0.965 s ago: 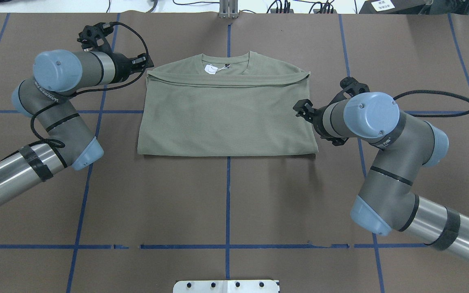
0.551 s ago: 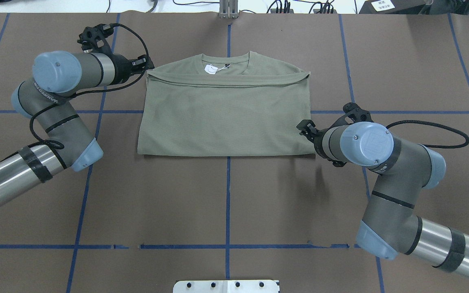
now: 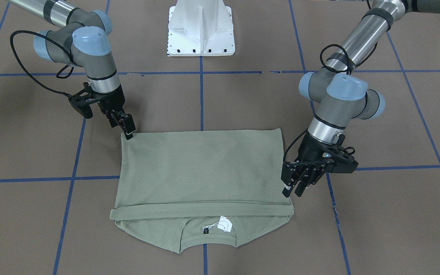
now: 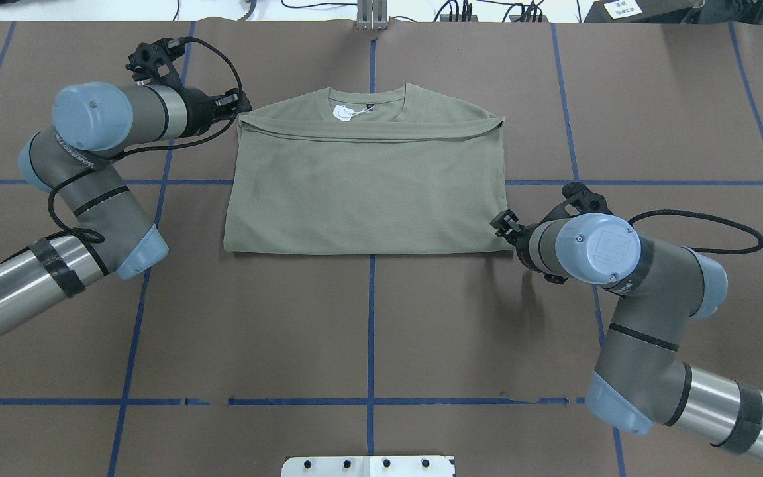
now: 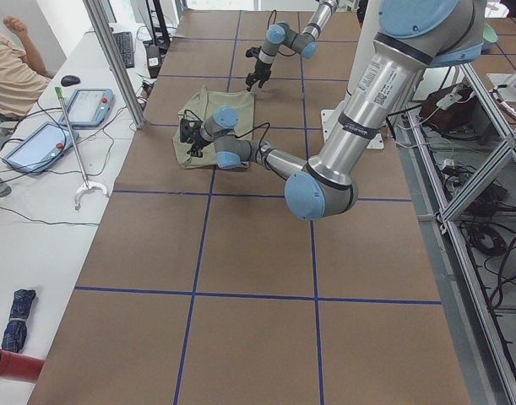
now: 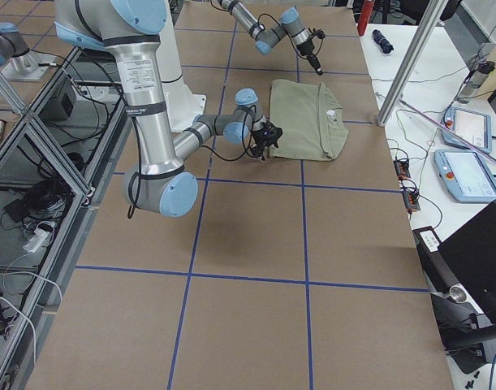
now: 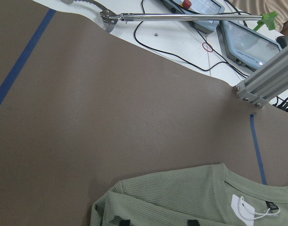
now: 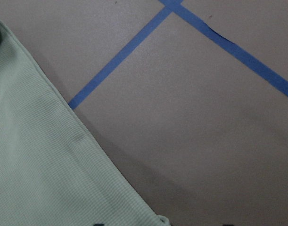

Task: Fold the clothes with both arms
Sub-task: 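Release the hem and move the right gripper to the folded shirt's corner, then drag the folded shirt with the right gripper, rotating it on the table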

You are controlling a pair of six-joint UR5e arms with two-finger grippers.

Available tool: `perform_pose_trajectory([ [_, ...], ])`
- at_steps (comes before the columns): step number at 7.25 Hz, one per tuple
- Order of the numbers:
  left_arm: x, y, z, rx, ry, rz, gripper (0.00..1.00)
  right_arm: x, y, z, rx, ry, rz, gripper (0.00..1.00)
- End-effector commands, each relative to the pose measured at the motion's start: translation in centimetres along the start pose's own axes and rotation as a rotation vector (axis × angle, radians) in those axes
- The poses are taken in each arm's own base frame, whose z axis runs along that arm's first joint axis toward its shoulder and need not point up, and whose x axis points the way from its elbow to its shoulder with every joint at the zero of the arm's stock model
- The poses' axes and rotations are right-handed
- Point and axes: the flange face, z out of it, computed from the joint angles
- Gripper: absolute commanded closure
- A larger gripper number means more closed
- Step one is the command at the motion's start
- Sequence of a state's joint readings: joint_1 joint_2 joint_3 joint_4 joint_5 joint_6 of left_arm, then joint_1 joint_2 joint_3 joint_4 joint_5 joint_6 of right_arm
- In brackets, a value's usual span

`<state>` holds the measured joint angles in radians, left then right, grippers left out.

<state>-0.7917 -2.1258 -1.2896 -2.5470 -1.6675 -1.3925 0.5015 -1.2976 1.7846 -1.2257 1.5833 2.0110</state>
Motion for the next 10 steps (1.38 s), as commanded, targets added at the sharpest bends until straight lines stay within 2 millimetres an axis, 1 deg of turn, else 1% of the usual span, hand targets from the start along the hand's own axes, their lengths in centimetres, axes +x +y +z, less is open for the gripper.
perform_pose_trajectory([
  [1, -0.7, 0.1, -0.3, 0.0, -0.006, 0.002, 0.5, 0.1, 0.2, 0.3, -0.002, 0.007, -0.003, 0.41],
  [2, -0.8, 0.0, -0.3, 0.002, -0.006, 0.001, 0.5, -0.1, 0.4, 0.1, -0.006, 0.002, -0.001, 0.65],
  [3, -1.9, 0.2, -0.5, -0.001, -0.018, 0.002, 0.5, -0.4, 0.5, 0.1, -0.01, 0.001, -0.003, 0.94],
  [4, -1.8, 0.2, -0.6, 0.002, -0.015, 0.002, 0.5, -0.6, 0.7, -0.2, -0.017, -0.004, -0.006, 1.0],
  [6, -2.0, 0.1, -0.6, 0.004, -0.019, 0.001, 0.5, -0.6, 0.5, -0.2, -0.015, -0.005, -0.004, 1.0],
  [7, -2.5, 0.2, -0.6, 0.001, -0.025, 0.001, 0.5, -0.8, 0.5, -0.5, -0.017, -0.011, -0.003, 1.0],
  [8, -2.0, 0.1, -1.0, 0.002, -0.014, 0.002, 0.5, -0.9, 0.5, -2.2, -0.027, -0.032, -0.001, 1.0],
  [9, -1.4, 0.0, -1.8, 0.005, 0.004, 0.001, 0.5, -0.4, 0.3, -3.6, -0.034, -0.043, 0.0, 1.0],
  [10, -1.1, 0.2, -3.0, 0.007, 0.022, 0.004, 0.5, 1.2, 1.4, -5.7, -0.092, -0.012, 0.002, 1.0],
])
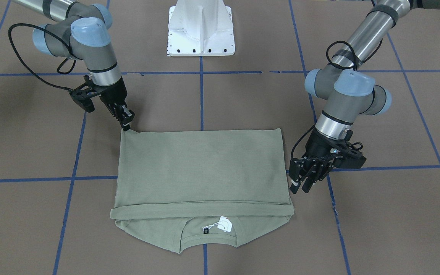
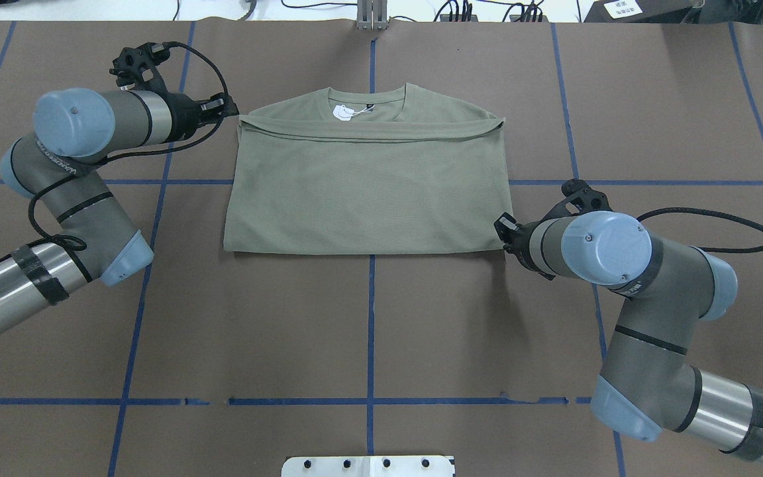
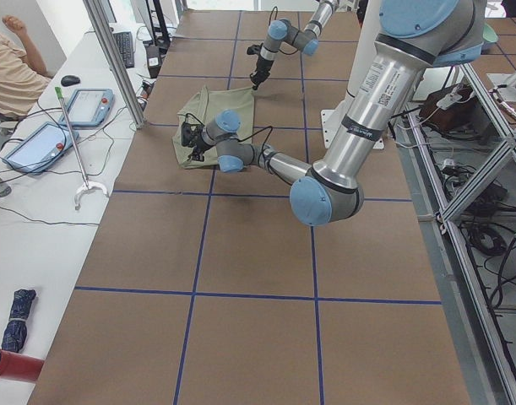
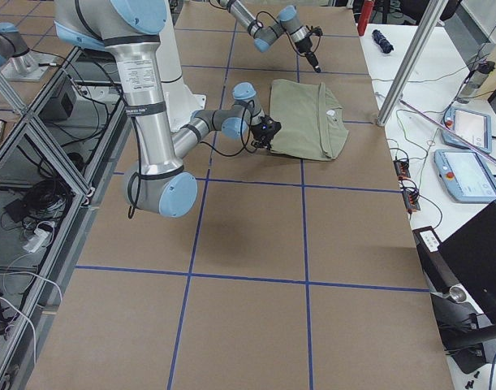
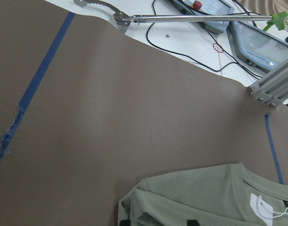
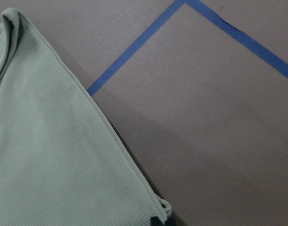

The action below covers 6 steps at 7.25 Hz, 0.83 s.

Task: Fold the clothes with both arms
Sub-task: 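Drag the folded shirt with the right gripper, rotating it on the table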

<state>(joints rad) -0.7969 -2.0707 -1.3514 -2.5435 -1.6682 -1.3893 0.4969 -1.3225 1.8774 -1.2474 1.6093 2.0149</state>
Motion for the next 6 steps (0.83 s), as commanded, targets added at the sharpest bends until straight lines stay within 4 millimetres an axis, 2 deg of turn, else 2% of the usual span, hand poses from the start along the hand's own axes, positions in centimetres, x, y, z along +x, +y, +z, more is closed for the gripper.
perform_pose_trajectory([
  [1, 0.9, 0.3, -2.8, 0.004, 0.047, -0.003, 0.5, 3.1, 4.0, -5.2, -0.11, 0.07, -0.033, 1.0],
  [2, 1.9, 1.1, -4.9, -0.037, 0.085, -0.002, 0.5, 6.2, 8.1, -7.1, -0.16, 0.151, -0.097, 1.0],
  [3, 1.9, 2.2, -6.4, -0.13, 0.116, -0.006, 0.5, 9.3, 11.4, -8.6, -0.21, 0.212, -0.15, 1.0],
  [4, 2.2, 2.4, -7.7, -0.15, 0.137, -0.024, 0.5, 11.3, 14.7, -10.4, -0.286, 0.246, -0.143, 1.0],
  [5, 2.5, 2.9, -8.0, -0.2, 0.147, -0.052, 0.47, 13.0, 17.9, -12.1, -0.369, 0.282, -0.149, 1.0],
  [6, 3.5, 3.3, -9.0, -0.248, 0.169, -0.102, 0.45, 14.9, 20.8, -12.6, -0.409, 0.316, -0.188, 1.0],
])
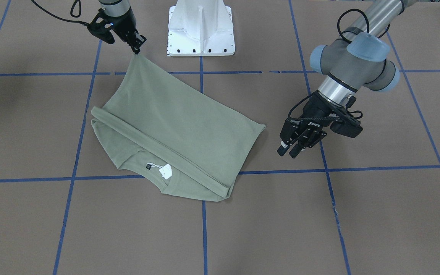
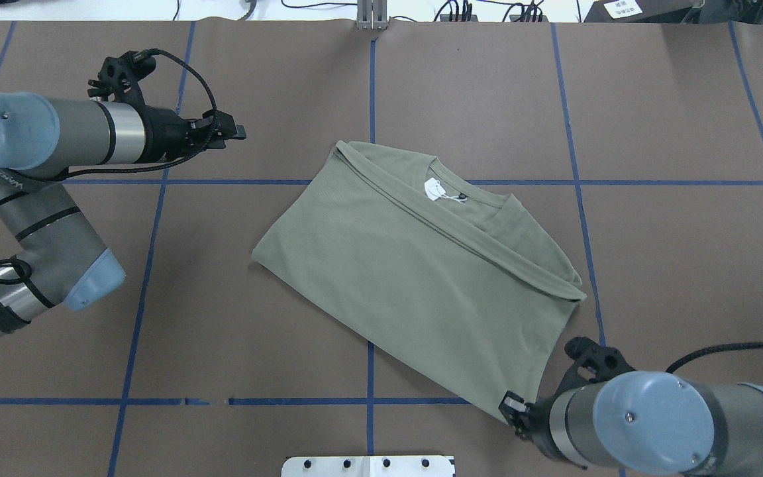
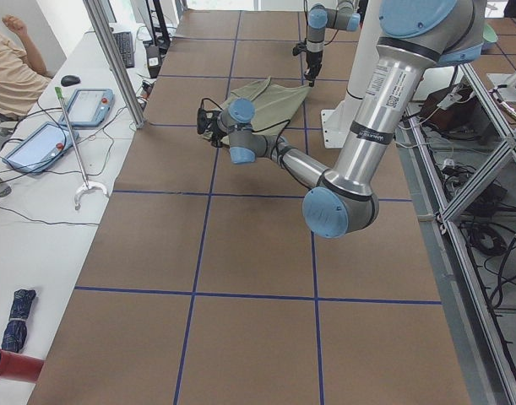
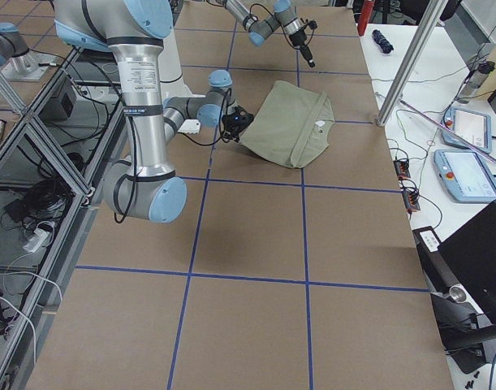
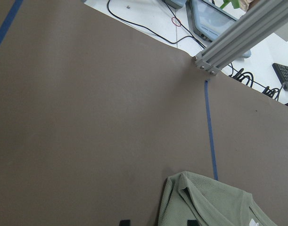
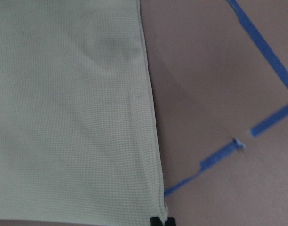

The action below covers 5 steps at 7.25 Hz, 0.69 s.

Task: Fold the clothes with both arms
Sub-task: 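Drag the folded shirt with the right gripper, rotating it on the table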

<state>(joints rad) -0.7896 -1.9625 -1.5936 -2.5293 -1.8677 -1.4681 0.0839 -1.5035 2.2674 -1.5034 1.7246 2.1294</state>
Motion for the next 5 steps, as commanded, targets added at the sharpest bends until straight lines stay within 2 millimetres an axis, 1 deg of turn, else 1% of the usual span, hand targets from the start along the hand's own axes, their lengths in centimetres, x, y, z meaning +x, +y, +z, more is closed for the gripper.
perform_pose_trajectory([
  [1, 1.1, 1.5, -1.4, -0.09, 0.035, -0.077, 0.4, 2.8, 6.4, 0.4, -0.104, 0.056, -0.059, 0.34],
  [2, 1.0, 2.8, -1.8, -0.114, 0.037, -0.123, 0.37, 3.1, 7.4, 0.6, -0.106, 0.056, -0.056, 0.0],
  [3, -0.1, 6.1, -2.1, -0.154, 0.021, -0.177, 0.36, 2.6, 6.7, 0.3, -0.081, 0.034, -0.045, 0.0],
  [4, -1.1, 8.0, -3.7, -0.177, 0.016, -0.196, 0.34, 1.1, 3.8, -1.0, -0.043, -0.011, 0.003, 0.0],
  [5, -3.0, 10.8, -3.9, -0.21, -0.021, -0.23, 0.33, -0.7, -0.3, -2.2, 0.015, -0.059, 0.067, 0.0],
])
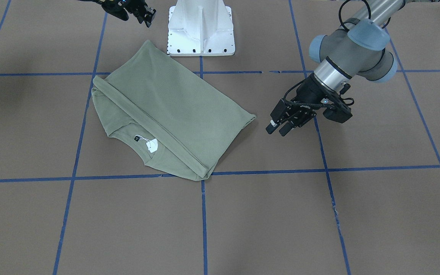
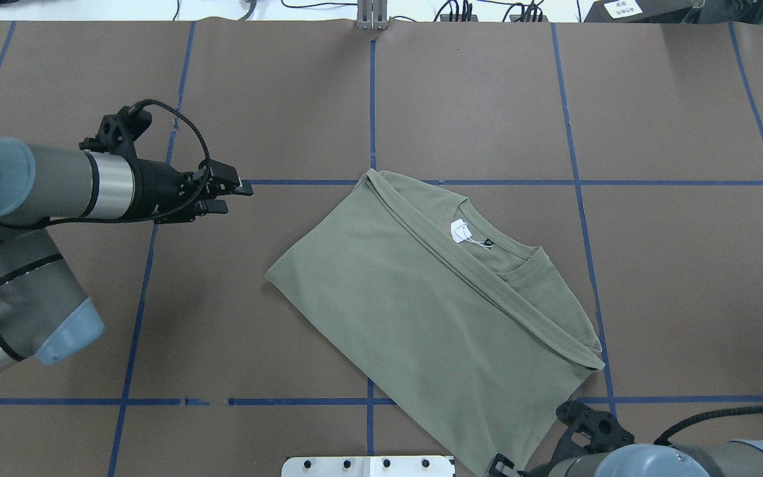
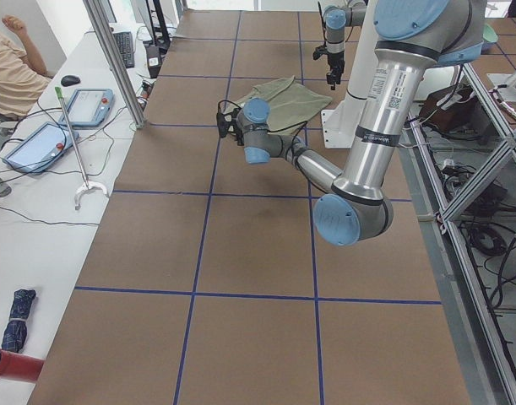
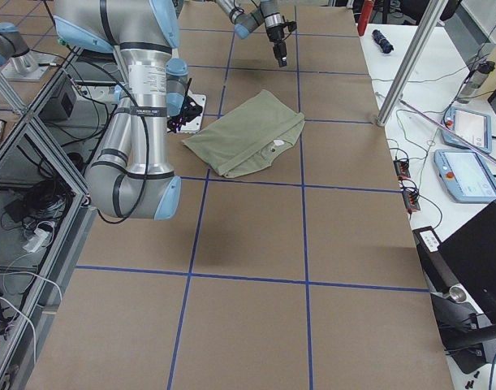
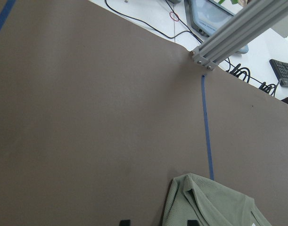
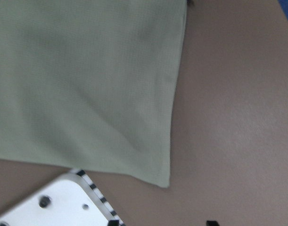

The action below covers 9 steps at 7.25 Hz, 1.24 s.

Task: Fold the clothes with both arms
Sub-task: 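Drag the folded shirt with the right gripper, rotating it on the table, then grasp opposite edges of the folded shirt with the left and right grippers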

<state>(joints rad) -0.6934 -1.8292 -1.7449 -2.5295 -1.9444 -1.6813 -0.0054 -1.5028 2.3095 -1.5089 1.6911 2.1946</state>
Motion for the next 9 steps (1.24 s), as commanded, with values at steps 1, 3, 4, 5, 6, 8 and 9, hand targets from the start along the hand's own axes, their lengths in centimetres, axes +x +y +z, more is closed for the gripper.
perform_pose_trajectory([
  [1, -2.9, 4.9, 1.0, -0.03, -0.042, -0.051, 0.32, -4.2, -8.0, -3.9, 0.116, -0.126, 0.118, 0.0],
  [3, -0.4, 7.8, 5.2, -0.031, -0.157, -0.071, 0.33, -6.8, -15.2, -5.7, 0.236, -0.184, 0.172, 0.0],
  [4, 0.5, 10.3, 7.7, -0.032, -0.214, -0.063, 0.33, -8.3, -16.6, -6.4, 0.264, -0.193, 0.088, 0.0],
  [5, 0.7, 11.3, 8.7, -0.024, -0.248, -0.061, 0.33, -8.4, -17.3, -5.2, 0.278, -0.17, 0.085, 0.0],
  [6, 0.5, 11.5, 8.9, -0.027, -0.257, -0.059, 0.33, -8.5, -17.5, -5.2, 0.281, -0.169, 0.086, 0.0],
  [8, 0.0, 11.3, 11.1, 0.0, -0.281, -0.051, 0.35, -8.4, -17.9, -4.5, 0.288, -0.155, 0.09, 0.0],
  [9, -0.3, 11.2, 11.4, 0.002, -0.286, -0.05, 0.41, -8.5, -17.8, -4.6, 0.287, -0.159, 0.089, 0.0],
])
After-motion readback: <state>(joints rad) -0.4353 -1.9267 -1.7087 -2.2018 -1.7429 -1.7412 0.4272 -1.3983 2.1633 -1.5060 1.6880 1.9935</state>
